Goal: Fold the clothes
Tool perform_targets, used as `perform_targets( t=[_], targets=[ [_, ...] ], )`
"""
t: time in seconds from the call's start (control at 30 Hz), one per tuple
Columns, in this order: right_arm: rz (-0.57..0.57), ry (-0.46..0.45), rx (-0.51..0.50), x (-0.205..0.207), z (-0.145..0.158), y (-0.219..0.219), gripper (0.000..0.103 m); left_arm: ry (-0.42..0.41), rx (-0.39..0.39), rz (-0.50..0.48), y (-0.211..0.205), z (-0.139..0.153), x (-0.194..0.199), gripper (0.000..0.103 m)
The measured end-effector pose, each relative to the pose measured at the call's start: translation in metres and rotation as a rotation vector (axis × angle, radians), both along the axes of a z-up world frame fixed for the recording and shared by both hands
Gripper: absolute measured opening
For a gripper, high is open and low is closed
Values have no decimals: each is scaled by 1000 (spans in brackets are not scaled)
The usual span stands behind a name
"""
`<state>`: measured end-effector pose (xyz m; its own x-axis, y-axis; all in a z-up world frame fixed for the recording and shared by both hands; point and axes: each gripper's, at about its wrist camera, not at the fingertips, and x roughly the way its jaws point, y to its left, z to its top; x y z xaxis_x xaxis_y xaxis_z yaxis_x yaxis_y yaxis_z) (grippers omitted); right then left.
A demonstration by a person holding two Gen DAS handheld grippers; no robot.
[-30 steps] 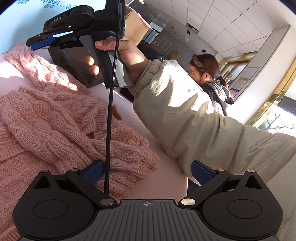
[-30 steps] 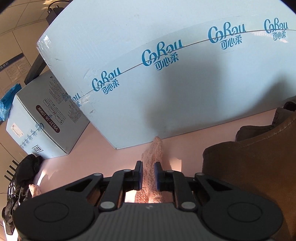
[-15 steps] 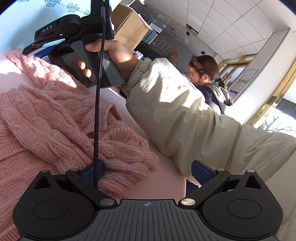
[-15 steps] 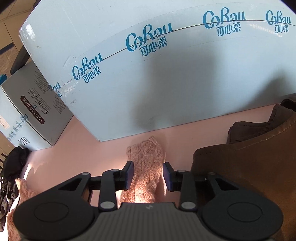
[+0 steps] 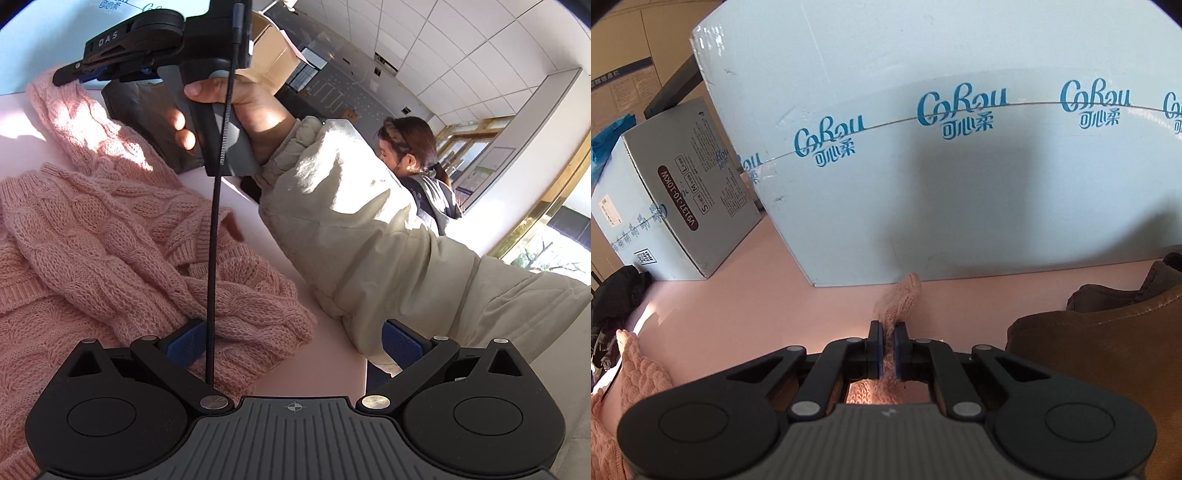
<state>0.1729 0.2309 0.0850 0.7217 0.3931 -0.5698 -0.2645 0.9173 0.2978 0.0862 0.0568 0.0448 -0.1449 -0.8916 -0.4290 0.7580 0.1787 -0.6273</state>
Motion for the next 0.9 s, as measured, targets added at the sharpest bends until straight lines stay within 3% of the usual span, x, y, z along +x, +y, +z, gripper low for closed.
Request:
perform_targets(
  t=[0.13, 0.33, 0.43, 0.57, 0.73, 0.8, 0.83, 0.87, 0.9],
  targets=[
    [95, -94, -23, -35, 32, 19, 6, -31, -16, 59, 18, 14, -9, 102],
    [325, -200, -113, -110, 64, 65, 6, -190, -99, 214, 96, 46, -45, 102],
    [437, -191, -139, -146, 59, 98, 6, -220, -136, 337, 140, 56, -62, 102],
    [516, -94, -197, -183, 30, 131, 9, -236, -136, 471, 181, 58, -69, 103],
    [492, 43, -236, -196, 4, 145, 25, -171, -130, 607, 223, 47, -68, 103],
    [468, 1, -146, -209, 21, 126, 44, -153, -142, 656, 242, 43, -71, 103],
    [452, -22, -111, -212, 28, 122, 60, -146, -148, 681, 251, 41, -72, 103],
    [436, -44, -77, -214, 35, 119, 67, -139, -154, 705, 261, 39, -74, 103],
    [423, -53, -61, -216, 39, 116, 67, -132, -164, 729, 271, 37, -75, 103]
  ],
)
